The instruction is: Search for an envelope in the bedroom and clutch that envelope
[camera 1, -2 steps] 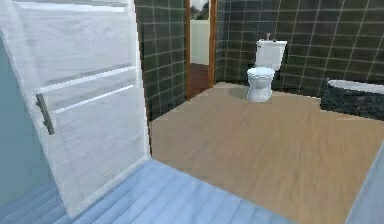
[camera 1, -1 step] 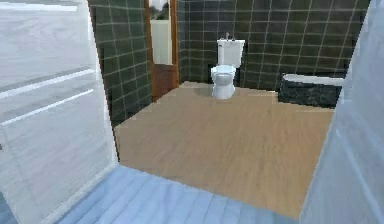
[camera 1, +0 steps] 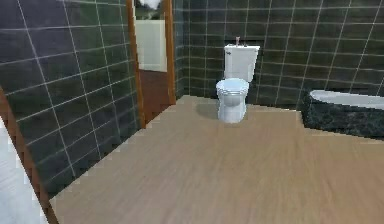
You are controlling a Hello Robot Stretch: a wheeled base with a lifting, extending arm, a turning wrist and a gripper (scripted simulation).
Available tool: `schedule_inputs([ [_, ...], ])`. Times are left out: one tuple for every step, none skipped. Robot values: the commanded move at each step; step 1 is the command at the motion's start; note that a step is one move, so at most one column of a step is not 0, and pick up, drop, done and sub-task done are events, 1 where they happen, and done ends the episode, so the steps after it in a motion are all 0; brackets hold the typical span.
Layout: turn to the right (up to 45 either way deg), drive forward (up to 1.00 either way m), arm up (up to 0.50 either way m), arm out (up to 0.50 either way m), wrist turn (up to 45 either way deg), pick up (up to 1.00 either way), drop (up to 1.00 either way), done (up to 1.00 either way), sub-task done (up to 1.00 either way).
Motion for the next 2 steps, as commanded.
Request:
schedule_inputs([
  [0.0,1.0,0.0,0.0,0.0,0.0,0.0,0.0,0.0],
  [0.0,1.0,0.0,0.0,0.0,0.0,0.0,0.0,0.0],
])
